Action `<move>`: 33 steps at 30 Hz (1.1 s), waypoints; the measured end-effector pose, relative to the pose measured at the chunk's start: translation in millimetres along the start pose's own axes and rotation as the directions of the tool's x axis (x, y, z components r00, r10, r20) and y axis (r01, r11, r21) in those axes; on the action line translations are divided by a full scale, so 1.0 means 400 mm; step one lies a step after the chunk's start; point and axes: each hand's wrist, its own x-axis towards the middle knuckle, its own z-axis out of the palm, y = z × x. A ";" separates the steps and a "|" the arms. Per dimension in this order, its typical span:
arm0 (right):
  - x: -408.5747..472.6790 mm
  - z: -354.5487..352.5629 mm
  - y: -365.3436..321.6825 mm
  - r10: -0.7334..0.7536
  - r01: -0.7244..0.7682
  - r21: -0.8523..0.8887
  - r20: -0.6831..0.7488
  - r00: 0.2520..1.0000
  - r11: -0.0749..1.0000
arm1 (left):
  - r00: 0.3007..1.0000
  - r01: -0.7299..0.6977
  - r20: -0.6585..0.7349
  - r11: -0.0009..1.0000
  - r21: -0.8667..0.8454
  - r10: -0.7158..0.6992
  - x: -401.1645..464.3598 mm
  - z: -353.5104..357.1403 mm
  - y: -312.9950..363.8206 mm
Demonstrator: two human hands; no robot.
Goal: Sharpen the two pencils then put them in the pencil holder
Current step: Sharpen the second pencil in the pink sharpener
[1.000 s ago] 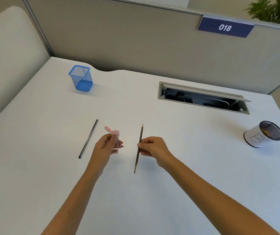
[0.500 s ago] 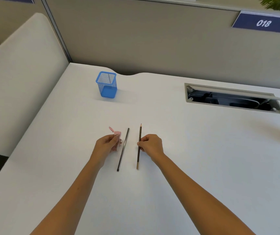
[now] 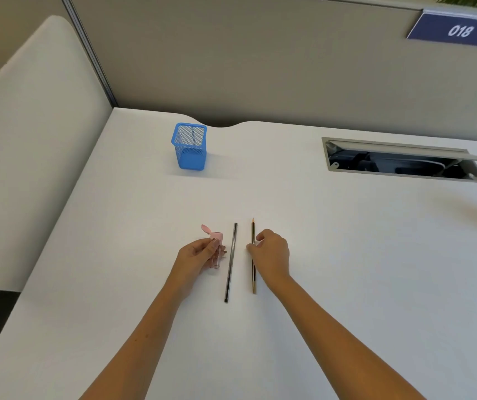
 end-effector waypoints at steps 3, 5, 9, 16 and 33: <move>-0.020 0.012 -0.033 -0.086 0.085 -0.034 -0.054 0.995 0.996 | 1.000 -0.010 0.018 1.000 -0.022 0.010 -0.001 -0.001 0.003; -0.032 0.031 -0.057 -0.120 0.118 -0.089 -0.015 0.993 0.989 | 1.000 -0.009 0.021 0.999 -0.030 0.010 0.001 -0.004 0.002; -0.034 0.060 -0.084 -0.099 0.119 -0.257 0.087 0.991 0.959 | 1.000 -0.008 0.023 0.999 -0.050 0.009 0.004 -0.006 -0.001; -0.021 0.047 -0.090 -0.044 0.084 -0.283 0.145 0.988 0.955 | 1.000 -0.002 0.000 0.998 -0.064 0.002 0.003 0.000 -0.001; -0.028 -0.105 -0.022 -0.109 0.069 0.192 0.210 0.972 0.979 | 0.996 0.037 -0.080 0.998 -0.041 -0.041 -0.039 0.068 0.016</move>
